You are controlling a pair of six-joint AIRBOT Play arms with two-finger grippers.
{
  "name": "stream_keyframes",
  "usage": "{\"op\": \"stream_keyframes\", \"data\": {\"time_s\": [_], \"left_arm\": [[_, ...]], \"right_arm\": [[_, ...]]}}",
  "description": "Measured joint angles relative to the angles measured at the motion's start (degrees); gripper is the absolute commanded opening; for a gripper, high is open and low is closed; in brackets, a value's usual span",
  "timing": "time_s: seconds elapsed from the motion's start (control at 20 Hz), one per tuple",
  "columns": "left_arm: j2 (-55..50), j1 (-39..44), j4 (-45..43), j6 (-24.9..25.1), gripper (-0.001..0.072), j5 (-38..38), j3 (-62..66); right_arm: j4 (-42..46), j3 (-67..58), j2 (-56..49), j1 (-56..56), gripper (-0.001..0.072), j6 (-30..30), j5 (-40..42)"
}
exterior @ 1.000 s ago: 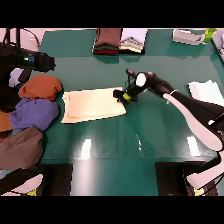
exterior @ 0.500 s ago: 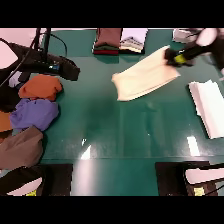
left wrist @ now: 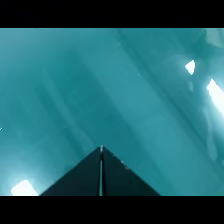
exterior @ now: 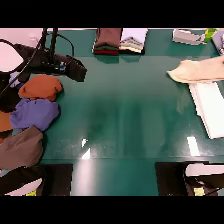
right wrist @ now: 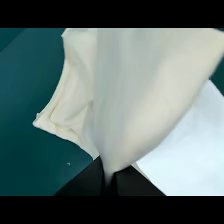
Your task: Fold the shirts.
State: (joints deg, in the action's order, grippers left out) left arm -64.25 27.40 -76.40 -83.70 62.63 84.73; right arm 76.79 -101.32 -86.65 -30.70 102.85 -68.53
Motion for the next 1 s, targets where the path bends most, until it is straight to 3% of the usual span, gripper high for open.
{"op": "stream_keyframes", "data": {"time_s": [0.25, 0.6, 1.0], "left_arm": [[0.0, 0.0, 0.6, -1.2, 0.0024, -0.4, 0.0], [0.0, 0.0, 1.7, -1.8, 0.0024, 0.0, 0.0], [0.0, 0.0, 1.9, -1.8, 0.0024, 1.6, 0.0]], "right_arm": [[-7.1, -4.3, 0.1, -4.9, 0.0015, -2.4, -0.6], [-8.6, -13.0, 1.7, -7.3, 0.0015, -4.0, -6.5], [0.3, 5.2, 14.1, -12.9, 0.0015, -7.1, -10.3]]}}
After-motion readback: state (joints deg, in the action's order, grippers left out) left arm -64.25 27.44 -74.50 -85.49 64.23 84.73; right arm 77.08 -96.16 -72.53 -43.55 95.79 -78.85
